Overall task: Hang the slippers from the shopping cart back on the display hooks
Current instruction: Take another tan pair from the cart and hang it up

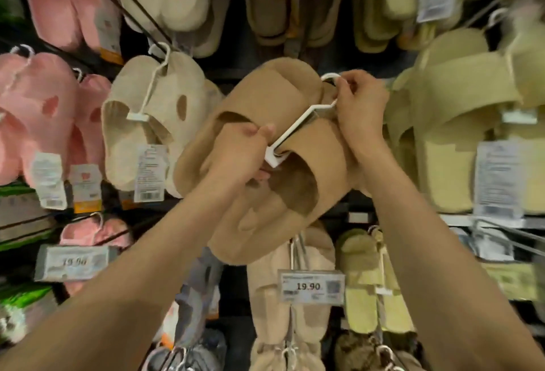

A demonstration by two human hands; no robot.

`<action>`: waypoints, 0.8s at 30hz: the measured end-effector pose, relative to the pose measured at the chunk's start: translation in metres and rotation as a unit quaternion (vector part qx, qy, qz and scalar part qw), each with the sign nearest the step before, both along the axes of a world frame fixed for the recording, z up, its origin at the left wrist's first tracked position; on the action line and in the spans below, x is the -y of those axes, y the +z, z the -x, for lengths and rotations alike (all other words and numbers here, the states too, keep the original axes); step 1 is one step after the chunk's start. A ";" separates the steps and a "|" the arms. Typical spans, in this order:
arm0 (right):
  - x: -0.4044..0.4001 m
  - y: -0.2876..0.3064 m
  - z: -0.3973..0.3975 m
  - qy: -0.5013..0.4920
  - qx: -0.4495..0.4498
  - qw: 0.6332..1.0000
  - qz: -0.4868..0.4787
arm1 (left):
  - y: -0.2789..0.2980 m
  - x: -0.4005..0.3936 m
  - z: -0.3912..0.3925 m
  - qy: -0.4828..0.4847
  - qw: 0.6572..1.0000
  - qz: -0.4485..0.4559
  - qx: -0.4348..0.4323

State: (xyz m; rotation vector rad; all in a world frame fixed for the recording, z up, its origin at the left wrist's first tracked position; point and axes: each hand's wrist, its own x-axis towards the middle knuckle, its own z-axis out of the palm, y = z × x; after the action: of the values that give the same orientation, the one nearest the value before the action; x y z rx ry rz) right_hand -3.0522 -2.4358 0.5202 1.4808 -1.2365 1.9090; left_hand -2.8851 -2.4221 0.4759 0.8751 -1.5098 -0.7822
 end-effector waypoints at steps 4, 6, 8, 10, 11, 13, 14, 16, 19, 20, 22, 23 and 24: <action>0.028 0.039 0.035 -0.088 -0.027 0.992 -0.088 | 0.022 0.027 0.044 -0.056 0.994 -0.083 -0.034; 0.043 0.061 0.046 -0.086 -0.037 0.988 -0.124 | 0.032 0.037 0.061 -0.087 0.986 -0.127 -0.065; 0.054 0.082 0.051 -0.075 -0.057 0.985 -0.146 | 0.041 0.046 0.073 -0.106 0.980 -0.139 -0.098; 0.064 0.099 0.049 -0.077 -0.092 0.982 -0.144 | 0.048 0.054 0.081 -0.129 0.967 -0.169 -0.141; 0.070 0.106 0.047 -0.083 -0.119 0.981 -0.132 | 0.051 0.059 0.084 -0.139 0.961 -0.180 -0.159; 0.080 0.115 0.042 -0.094 -0.167 0.974 -0.120 | 0.054 0.067 0.088 -0.141 0.958 -0.179 -0.175; 0.084 0.119 0.040 -0.091 -0.176 0.973 -0.118 | 0.054 0.071 0.089 -0.133 0.960 -0.166 -0.180; 0.091 0.123 0.038 -0.061 -0.169 0.977 -0.115 | 0.054 0.079 0.087 -0.104 0.966 -0.140 -0.193; 0.096 0.127 0.030 0.000 -0.156 0.982 -0.102 | 0.051 0.087 0.080 -0.069 0.969 -0.112 -0.210; 0.096 0.127 0.026 0.009 -0.155 0.982 -0.106 | 0.049 0.088 0.079 -0.063 0.969 -0.107 -0.212; 0.096 0.125 0.021 0.027 -0.148 0.982 -0.114 | 0.044 0.091 0.076 -0.056 0.969 -0.113 -0.213; 0.098 0.122 0.021 0.045 -0.135 0.982 -0.121 | 0.041 0.092 0.074 -0.053 0.969 -0.118 -0.212; 0.099 0.117 0.023 0.067 -0.118 0.982 -0.131 | 0.039 0.093 0.072 -0.053 0.969 -0.122 -0.209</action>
State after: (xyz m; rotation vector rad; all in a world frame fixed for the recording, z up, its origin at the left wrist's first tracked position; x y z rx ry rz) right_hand -3.0749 -2.5344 0.6375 1.9072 -1.3441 1.6364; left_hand -2.9576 -2.5151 0.5145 0.7523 -1.1081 -1.1696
